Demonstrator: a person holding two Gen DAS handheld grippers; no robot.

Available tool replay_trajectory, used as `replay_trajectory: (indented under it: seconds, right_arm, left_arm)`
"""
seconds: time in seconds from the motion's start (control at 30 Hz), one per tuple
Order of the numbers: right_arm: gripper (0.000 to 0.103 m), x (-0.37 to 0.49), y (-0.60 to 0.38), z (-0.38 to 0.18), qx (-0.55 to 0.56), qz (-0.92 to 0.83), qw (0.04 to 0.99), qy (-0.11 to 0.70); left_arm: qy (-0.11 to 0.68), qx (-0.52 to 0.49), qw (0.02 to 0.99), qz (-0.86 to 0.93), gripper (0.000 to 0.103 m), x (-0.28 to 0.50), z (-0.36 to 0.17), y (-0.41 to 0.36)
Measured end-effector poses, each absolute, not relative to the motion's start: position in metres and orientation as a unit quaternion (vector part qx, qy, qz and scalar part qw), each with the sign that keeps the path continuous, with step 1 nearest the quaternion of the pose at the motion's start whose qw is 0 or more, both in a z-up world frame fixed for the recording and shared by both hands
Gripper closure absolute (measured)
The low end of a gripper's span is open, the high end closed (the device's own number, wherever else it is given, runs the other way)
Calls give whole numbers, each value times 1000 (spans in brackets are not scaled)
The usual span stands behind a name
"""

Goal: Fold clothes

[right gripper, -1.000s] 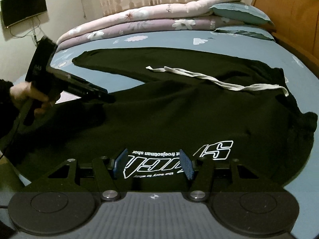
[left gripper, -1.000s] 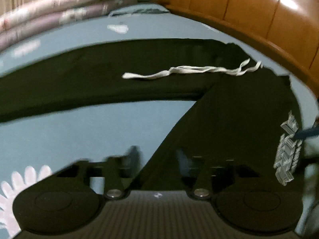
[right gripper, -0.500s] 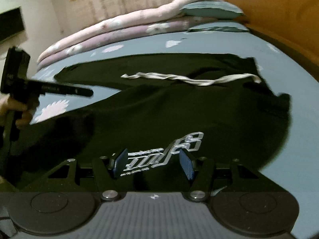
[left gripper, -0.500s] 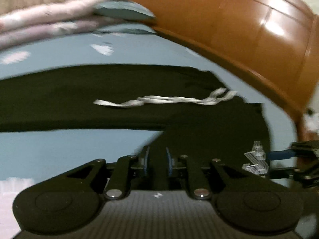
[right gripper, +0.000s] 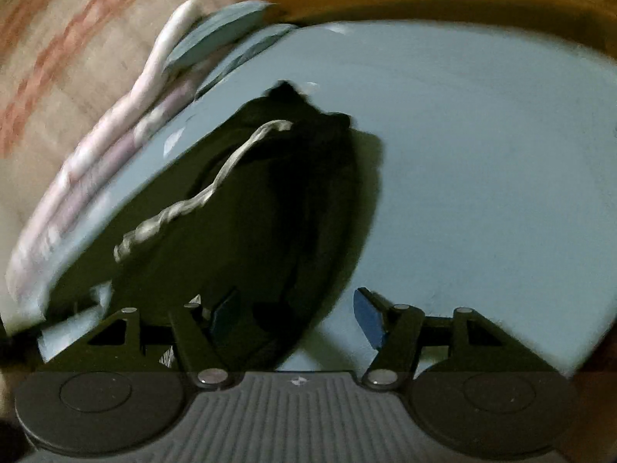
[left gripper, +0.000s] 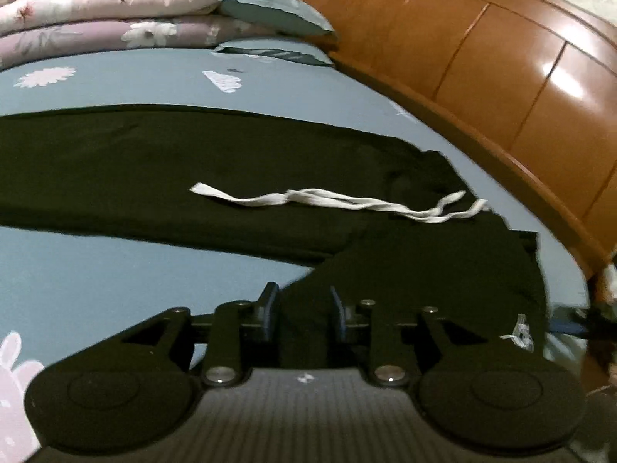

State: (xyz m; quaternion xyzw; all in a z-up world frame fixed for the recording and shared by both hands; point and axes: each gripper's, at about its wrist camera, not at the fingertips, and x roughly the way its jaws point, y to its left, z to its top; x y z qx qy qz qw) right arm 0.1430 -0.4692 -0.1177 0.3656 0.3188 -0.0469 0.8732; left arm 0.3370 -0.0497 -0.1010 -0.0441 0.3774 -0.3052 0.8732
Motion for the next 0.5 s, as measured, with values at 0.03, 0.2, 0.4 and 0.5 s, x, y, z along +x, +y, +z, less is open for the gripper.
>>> replay_trajectory:
  seconds: [0.03,0.2,0.4,0.5]
  right_arm:
    - [34,146,-477,-123,391,-39,867,306]
    - [80,169,-481,-130,368,-40,879,302]
    - [100,162,-481,-117,300,-73,896,318]
    - [100,163,-478,-116,276,-86,898,332]
  left_arm:
    - [378,-45,872,-307,73,335,-101,-51]
    - [383,-39,867,-316,70,327,-103,-56]
    - [387,-26,863,-324,61,317,-106,-63]
    - [390,12,873,-293,59,317,-113,-64]
